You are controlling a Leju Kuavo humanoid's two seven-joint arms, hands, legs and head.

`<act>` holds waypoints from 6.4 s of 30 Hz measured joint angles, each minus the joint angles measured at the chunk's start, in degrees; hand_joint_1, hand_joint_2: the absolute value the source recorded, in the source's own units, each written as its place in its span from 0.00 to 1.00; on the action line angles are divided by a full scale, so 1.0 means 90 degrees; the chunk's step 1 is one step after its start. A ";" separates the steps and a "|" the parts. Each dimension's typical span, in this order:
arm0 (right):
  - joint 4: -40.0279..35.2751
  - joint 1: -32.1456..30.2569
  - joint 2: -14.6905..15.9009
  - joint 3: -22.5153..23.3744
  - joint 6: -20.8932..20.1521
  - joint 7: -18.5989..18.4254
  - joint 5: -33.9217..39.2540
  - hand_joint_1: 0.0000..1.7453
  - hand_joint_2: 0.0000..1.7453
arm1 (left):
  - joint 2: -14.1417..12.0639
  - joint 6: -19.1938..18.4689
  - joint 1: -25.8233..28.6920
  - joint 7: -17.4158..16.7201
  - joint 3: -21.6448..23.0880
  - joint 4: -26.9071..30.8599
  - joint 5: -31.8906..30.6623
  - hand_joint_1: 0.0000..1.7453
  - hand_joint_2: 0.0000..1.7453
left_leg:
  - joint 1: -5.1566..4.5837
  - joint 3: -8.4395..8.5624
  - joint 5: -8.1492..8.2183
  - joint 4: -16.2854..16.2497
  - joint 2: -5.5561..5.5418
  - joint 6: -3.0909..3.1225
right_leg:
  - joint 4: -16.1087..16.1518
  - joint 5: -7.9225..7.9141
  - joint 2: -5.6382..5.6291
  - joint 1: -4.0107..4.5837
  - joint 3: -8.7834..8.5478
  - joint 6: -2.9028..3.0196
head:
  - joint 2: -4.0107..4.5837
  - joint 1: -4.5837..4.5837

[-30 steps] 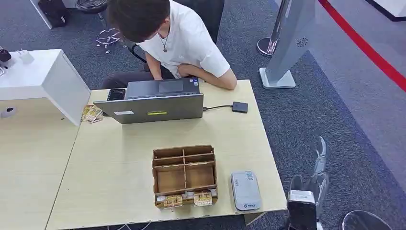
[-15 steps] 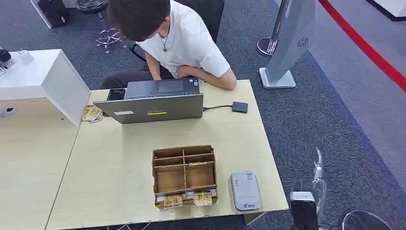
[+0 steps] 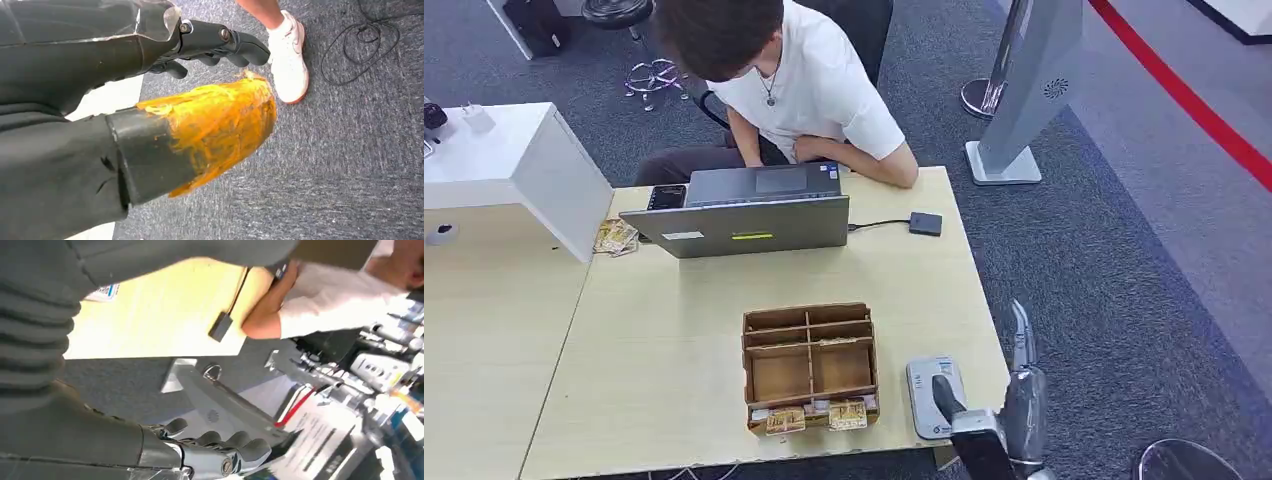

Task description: Pass the card to the sensor for recognition and then transmit it.

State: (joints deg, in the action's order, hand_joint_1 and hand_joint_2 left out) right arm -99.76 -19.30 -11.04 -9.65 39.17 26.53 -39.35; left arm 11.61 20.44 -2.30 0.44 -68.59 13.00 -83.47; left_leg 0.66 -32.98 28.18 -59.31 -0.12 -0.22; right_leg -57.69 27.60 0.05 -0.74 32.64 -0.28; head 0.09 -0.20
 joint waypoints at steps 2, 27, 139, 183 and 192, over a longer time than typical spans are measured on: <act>0.0000 0.0007 0.0076 -0.0230 0.0031 -0.0082 -0.0435 0.00 1.00 | -0.0005 -0.0005 0.0000 -0.0015 0.0000 0.0000 -0.0022 0.00 0.00 | 0.0000 0.0000 0.0000 0.0000 0.0000 0.0000 | 0.0000 0.0000 0.0000 0.0000 0.0000 0.0000 | 0.0000 -0.0002; 0.0768 0.0916 0.0671 -0.1621 0.0046 -0.1882 -0.4184 0.00 1.00 | -0.0058 -0.0287 -0.0031 0.0090 0.0007 0.0000 -0.0250 0.00 0.00 | 0.0000 0.0003 -0.0001 0.0000 0.0001 -0.0001 | 0.0000 0.0000 0.0000 0.0000 -0.0002 0.0000 | 0.0000 -0.0002; 0.2999 0.3147 0.1108 -0.2923 -0.0690 -0.2610 -0.3878 0.99 1.00 | -0.0068 -0.0469 -0.0061 0.0219 0.0063 0.0000 -0.0284 0.00 0.00 | 0.0000 0.0001 -0.0002 0.0000 -0.0001 -0.0002 | -0.0002 -0.0001 0.0001 0.0000 -0.0001 0.0001 | 0.0000 -0.0002; 0.0835 0.2943 0.1271 -0.3034 0.0044 -0.2385 -0.4657 1.00 1.00 | -0.0068 -0.0427 -0.0060 0.0221 0.0063 0.0000 -0.0272 0.00 0.00 | 0.0000 0.0003 -0.0003 -0.0001 0.0000 -0.0002 | -0.0003 -0.0003 0.0000 0.0000 -0.0002 0.0002 | 0.0000 -0.0002; 0.1386 0.3946 0.1300 -0.2935 0.0027 -0.2377 -0.4577 1.00 1.00 | -0.0121 -0.0459 -0.0062 0.0279 0.0153 0.0000 -0.0388 0.00 0.00 | 0.0000 0.0004 -0.0005 -0.0002 0.0000 -0.0004 | -0.0005 -0.0005 -0.0001 0.0000 -0.0002 0.0003 | 0.0000 -0.0002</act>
State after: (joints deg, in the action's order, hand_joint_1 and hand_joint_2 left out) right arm -87.28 16.21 0.66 -36.06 39.41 5.14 -80.54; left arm 10.51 16.31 -2.86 2.95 -67.21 13.00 -86.97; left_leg 0.67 -32.94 28.13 -59.33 -0.12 -0.25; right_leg -57.74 27.56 0.04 -0.74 32.62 -0.25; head 0.09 -0.22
